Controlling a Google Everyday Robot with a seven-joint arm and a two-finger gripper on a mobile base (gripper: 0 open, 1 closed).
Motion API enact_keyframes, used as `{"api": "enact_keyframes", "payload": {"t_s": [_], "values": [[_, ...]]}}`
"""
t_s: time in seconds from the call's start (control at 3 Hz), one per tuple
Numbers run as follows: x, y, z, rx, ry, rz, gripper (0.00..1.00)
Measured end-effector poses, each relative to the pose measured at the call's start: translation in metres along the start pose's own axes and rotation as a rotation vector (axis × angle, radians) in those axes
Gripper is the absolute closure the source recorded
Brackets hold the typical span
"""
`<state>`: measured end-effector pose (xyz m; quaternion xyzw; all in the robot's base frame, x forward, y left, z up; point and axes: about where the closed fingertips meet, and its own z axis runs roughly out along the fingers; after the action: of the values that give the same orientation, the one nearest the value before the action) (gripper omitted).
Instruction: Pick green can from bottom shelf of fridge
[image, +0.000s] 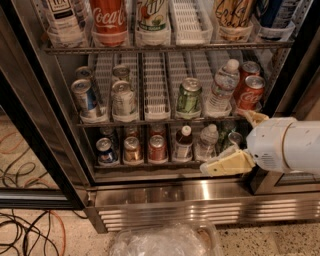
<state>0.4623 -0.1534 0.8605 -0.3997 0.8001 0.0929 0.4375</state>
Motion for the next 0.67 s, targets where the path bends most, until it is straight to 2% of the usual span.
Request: {"api": "enact_keyframes", "payload": {"t_s": [0.67], "values": [[0.032, 0.008, 0.032, 0.139, -0.111, 0.146, 0.00]]}}
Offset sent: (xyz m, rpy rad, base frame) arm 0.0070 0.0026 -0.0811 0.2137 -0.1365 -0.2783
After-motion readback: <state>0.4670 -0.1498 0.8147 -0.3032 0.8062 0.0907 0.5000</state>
